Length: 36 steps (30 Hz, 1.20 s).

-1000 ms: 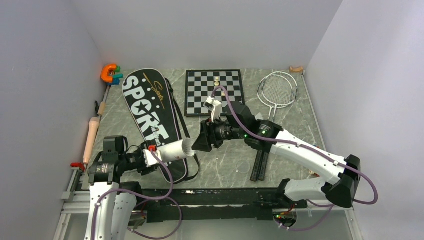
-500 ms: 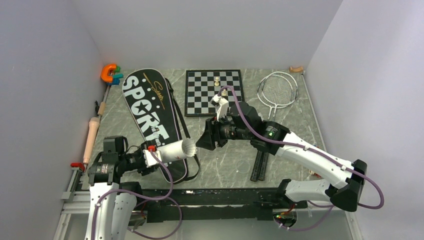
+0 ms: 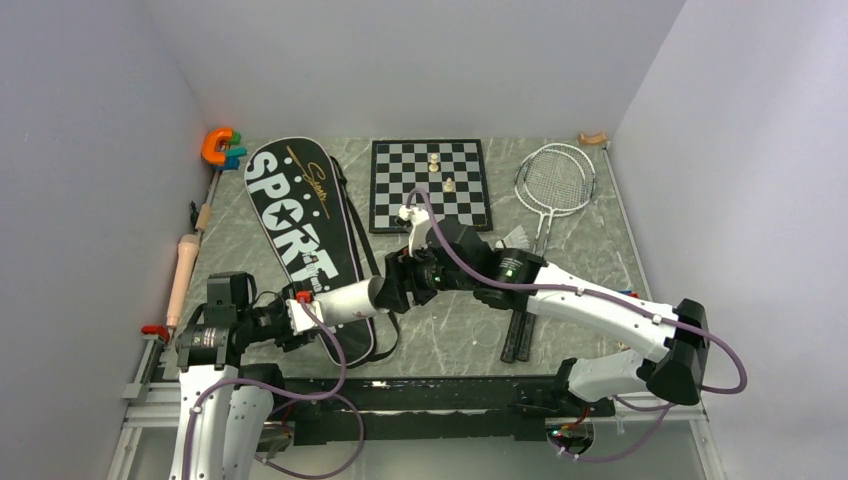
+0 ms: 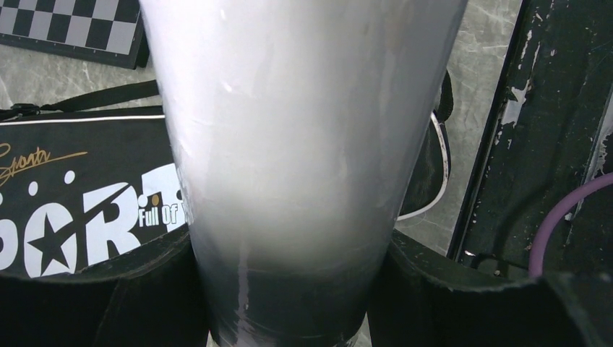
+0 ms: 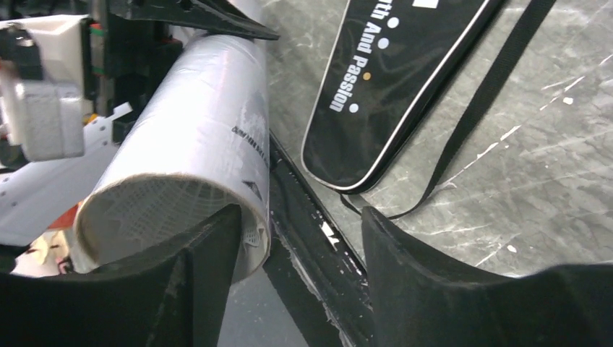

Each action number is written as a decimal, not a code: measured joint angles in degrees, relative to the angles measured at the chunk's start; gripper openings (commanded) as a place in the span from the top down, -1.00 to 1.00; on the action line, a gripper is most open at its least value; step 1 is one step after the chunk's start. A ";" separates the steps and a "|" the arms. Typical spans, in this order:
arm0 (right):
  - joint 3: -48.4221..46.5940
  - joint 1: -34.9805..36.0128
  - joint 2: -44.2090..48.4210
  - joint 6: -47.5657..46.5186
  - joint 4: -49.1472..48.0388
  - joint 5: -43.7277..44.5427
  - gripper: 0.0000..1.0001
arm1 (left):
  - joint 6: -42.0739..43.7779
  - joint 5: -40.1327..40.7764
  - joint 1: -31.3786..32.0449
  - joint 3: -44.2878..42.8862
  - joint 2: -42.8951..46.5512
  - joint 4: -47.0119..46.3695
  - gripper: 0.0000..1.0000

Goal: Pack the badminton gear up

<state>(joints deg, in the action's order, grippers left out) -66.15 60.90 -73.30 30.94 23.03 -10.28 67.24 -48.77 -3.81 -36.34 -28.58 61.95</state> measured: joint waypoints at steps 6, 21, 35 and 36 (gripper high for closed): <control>-1.11 2.38 -2.23 -0.94 0.24 5.25 -0.54 | 0.02 -0.07 0.11 0.00 -0.02 0.07 -0.27; -0.33 -17.09 10.84 0.81 1.55 2.97 -0.81 | -0.83 -0.96 0.07 -0.35 -0.20 -0.39 -0.26; 9.57 -49.81 2.99 0.98 2.58 11.61 -0.75 | -0.85 -0.92 0.11 -0.35 -0.07 -0.33 -0.26; 10.58 -51.41 1.07 0.96 2.45 12.57 -0.74 | -0.85 -0.92 0.11 -0.35 -0.02 -0.31 -0.26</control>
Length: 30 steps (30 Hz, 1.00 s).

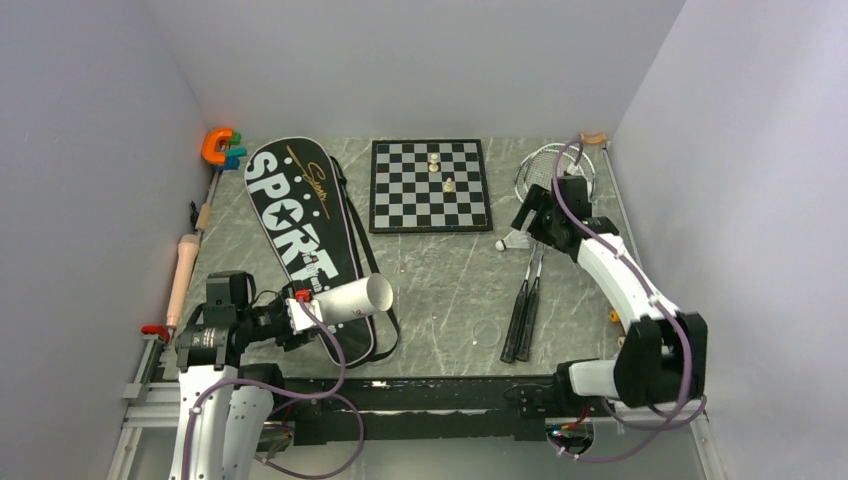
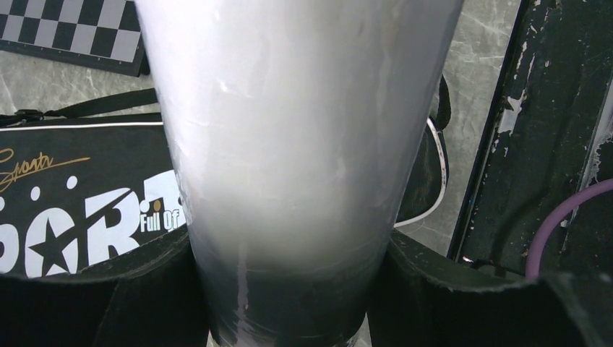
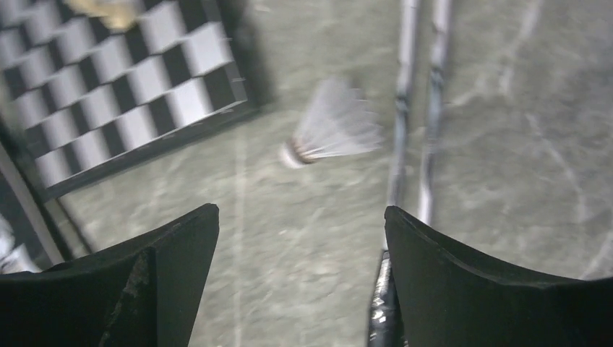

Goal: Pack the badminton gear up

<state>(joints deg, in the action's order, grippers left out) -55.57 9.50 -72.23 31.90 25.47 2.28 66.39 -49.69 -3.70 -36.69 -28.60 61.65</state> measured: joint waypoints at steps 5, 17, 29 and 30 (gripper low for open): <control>0.87 -4.85 -10.32 -0.81 -2.91 2.27 -0.66 | -0.02 0.02 0.00 0.00 0.28 -0.04 -0.24; -2.29 -5.55 -23.71 -2.40 -10.58 0.09 -0.17 | -1.57 0.04 0.00 0.04 0.74 -0.96 -0.23; 3.89 -5.27 -21.92 -0.57 -14.67 -5.01 0.51 | -1.55 0.46 0.00 0.63 0.76 -0.94 -0.22; 4.61 -5.20 -21.68 -0.22 -14.91 -5.42 0.54 | -1.53 0.48 0.00 0.70 0.76 -0.94 -0.23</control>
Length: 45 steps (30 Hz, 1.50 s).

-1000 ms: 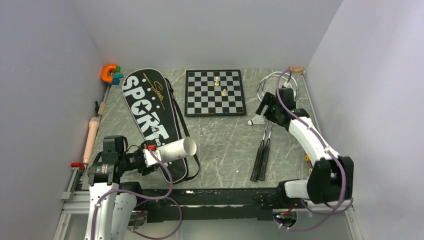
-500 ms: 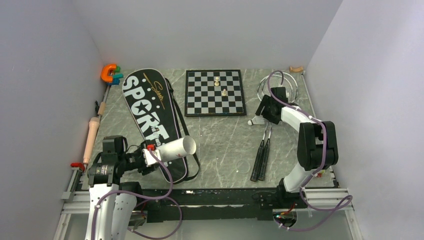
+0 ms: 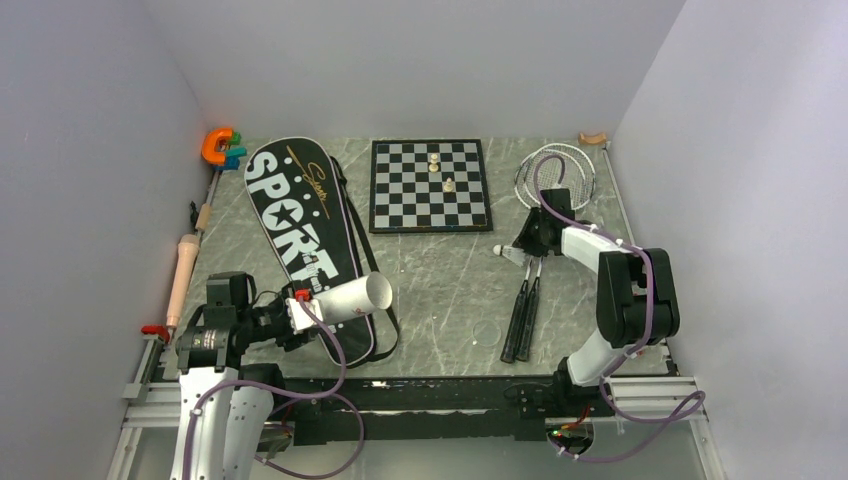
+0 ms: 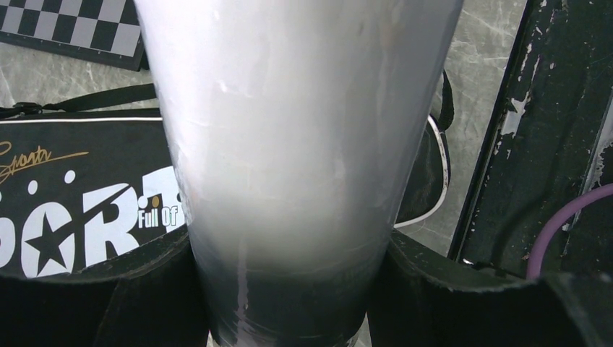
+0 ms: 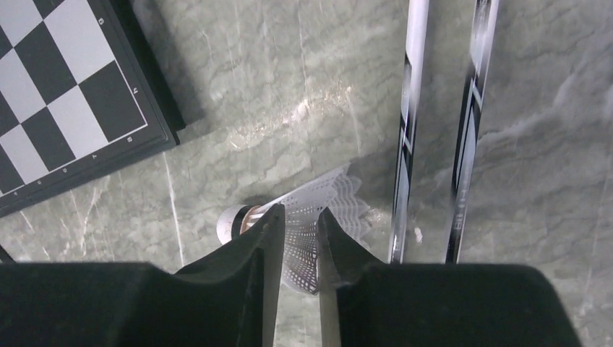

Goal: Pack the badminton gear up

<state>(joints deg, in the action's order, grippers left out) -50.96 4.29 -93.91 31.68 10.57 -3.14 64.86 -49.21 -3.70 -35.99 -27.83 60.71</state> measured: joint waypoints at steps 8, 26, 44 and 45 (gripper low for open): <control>3.65 3.06 5.29 2.38 -0.57 -1.07 1.00 | 0.00 0.02 0.00 0.04 0.15 0.04 -0.23; 5.55 22.05 26.73 7.19 6.23 -3.13 1.00 | 0.00 0.74 0.00 0.26 0.28 -0.09 -0.24; -9.49 64.13 34.86 7.08 -0.33 18.82 0.92 | -4.46 1.51 0.00 0.39 -5.01 -3.82 -0.21; -9.68 65.59 33.77 6.29 -0.72 20.96 0.92 | -4.63 1.51 0.00 0.39 -5.01 -3.91 -0.21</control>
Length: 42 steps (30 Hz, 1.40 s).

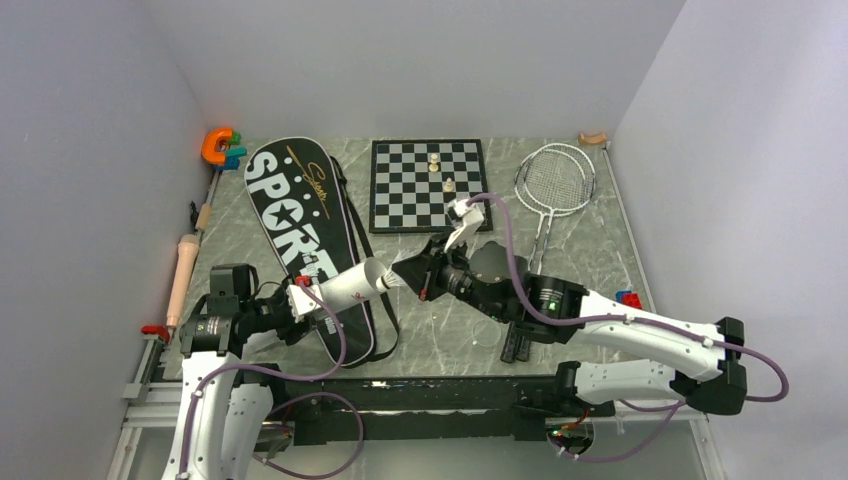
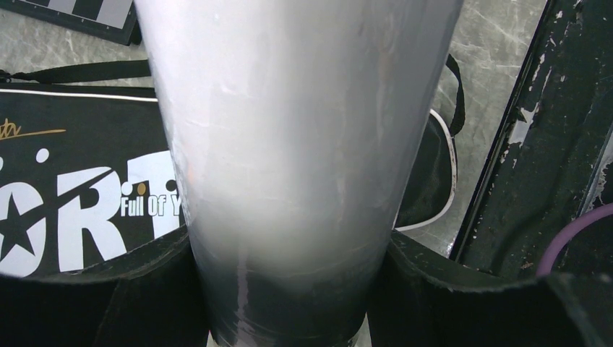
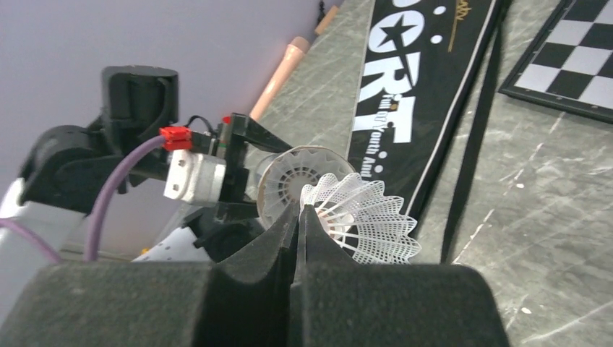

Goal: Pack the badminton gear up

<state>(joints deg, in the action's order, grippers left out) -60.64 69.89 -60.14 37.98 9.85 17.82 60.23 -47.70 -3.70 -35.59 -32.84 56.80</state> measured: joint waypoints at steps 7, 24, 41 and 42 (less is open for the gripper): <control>-0.76 4.35 -2.86 -3.56 -1.60 8.63 0.93 | -0.15 -0.20 0.00 0.00 0.39 0.04 -0.22; -0.57 7.10 -6.21 -4.79 -10.40 11.93 -0.13 | -0.02 -0.52 0.00 -0.04 1.25 1.05 -0.22; -5.22 5.66 -4.94 -3.50 5.51 14.29 -0.82 | 0.04 -1.20 0.00 -1.11 1.25 1.57 -0.22; -5.09 5.64 -6.78 -3.28 7.04 13.64 -0.81 | 0.07 -1.27 0.00 -1.31 1.25 1.57 -0.22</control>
<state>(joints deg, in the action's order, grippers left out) -65.73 75.53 -66.92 34.70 16.88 31.46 60.29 -48.97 -3.70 -36.91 -31.59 58.37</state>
